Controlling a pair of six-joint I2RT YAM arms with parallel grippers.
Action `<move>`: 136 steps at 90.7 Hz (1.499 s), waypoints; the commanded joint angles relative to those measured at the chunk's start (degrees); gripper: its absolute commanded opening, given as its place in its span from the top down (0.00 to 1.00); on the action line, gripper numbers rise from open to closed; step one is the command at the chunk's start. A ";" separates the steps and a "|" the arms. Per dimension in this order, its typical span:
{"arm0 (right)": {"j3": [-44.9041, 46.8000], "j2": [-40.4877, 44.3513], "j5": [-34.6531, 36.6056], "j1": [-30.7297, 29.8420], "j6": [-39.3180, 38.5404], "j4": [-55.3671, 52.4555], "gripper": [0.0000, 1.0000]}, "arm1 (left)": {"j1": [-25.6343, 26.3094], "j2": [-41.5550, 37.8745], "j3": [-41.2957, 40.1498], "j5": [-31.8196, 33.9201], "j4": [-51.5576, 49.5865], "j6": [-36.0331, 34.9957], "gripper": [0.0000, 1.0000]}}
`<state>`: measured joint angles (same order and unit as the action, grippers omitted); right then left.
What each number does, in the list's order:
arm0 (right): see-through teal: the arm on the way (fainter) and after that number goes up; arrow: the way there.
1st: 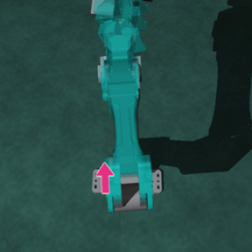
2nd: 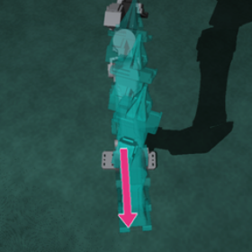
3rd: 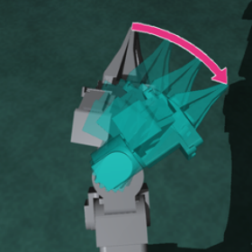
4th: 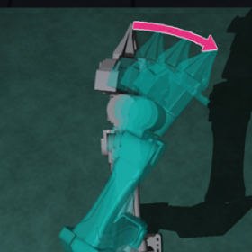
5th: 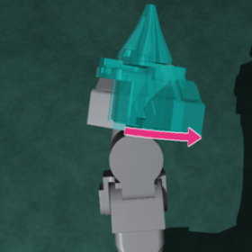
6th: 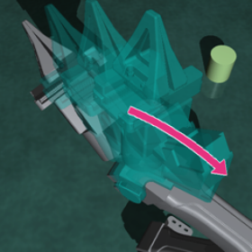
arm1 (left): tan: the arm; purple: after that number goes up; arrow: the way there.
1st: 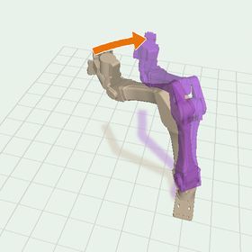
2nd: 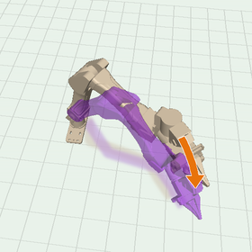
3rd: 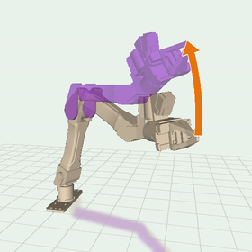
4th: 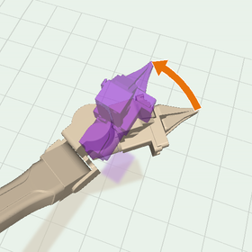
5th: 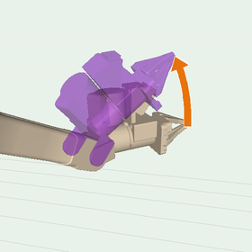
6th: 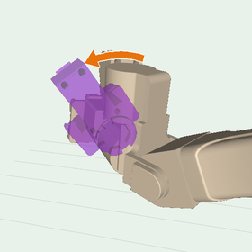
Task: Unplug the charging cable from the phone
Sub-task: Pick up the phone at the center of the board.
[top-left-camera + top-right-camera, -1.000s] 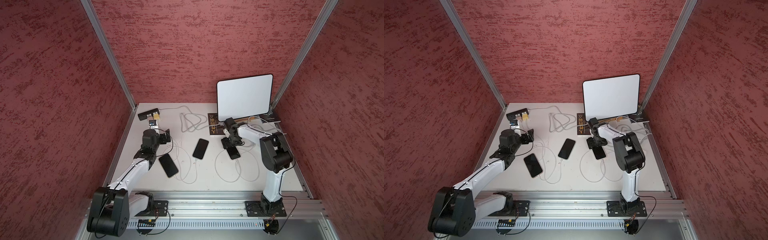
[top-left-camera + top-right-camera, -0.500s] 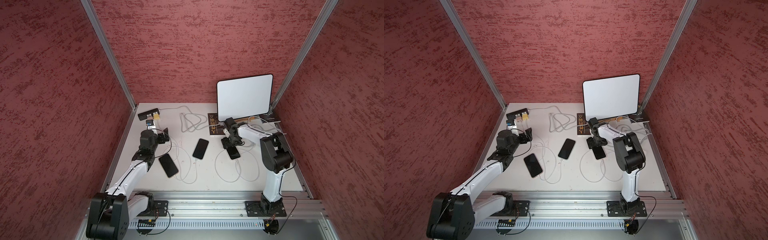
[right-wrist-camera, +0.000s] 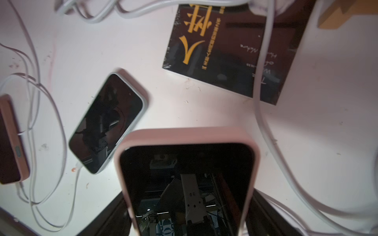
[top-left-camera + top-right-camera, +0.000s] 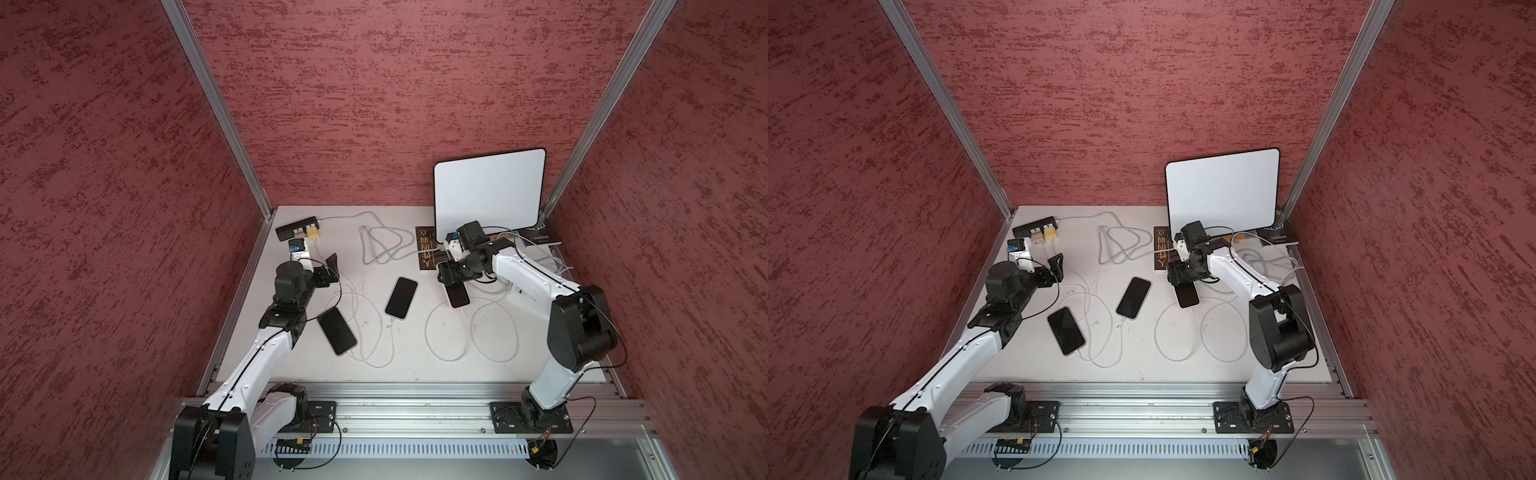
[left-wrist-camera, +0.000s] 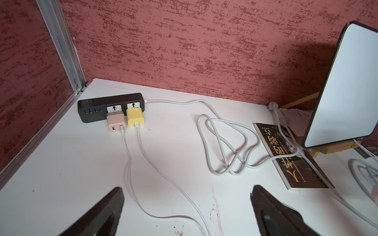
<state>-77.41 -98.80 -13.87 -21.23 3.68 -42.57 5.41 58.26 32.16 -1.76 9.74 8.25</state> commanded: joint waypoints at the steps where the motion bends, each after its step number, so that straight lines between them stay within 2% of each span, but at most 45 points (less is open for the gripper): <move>1: 0.18 3.89 -11.90 -0.52 1.17 5.75 0.67 | -0.23 -0.02 1.57 -6.13 -0.26 1.55 0.00; 25: 4.66 8.58 -27.85 -0.50 4.56 17.16 0.67 | 1.10 1.25 2.67 -19.12 3.26 3.87 0.00; 45: 9.63 10.90 -40.53 -0.52 12.78 32.07 0.67 | 3.74 2.95 3.59 -28.21 5.29 6.24 0.00; 65: 14.31 13.11 -46.68 -0.65 19.88 45.62 0.69 | 5.38 5.36 5.17 -39.48 8.00 9.70 0.00; 85: 15.53 14.80 -50.50 -1.44 20.87 48.78 0.70 | 7.39 8.86 7.53 -51.85 11.84 14.36 0.00; 115: 15.61 15.05 -54.13 -4.91 22.49 54.30 0.70 | 13.08 13.44 10.24 -61.54 12.27 17.21 0.00; 136: 15.20 16.57 -55.14 -6.61 24.13 57.32 0.72 | 15.80 15.25 10.90 -63.28 11.38 16.60 0.00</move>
<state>-61.80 -85.38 -66.43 -26.76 26.30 9.65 19.94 73.14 41.58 -62.19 20.97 25.04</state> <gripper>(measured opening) 0.803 0.999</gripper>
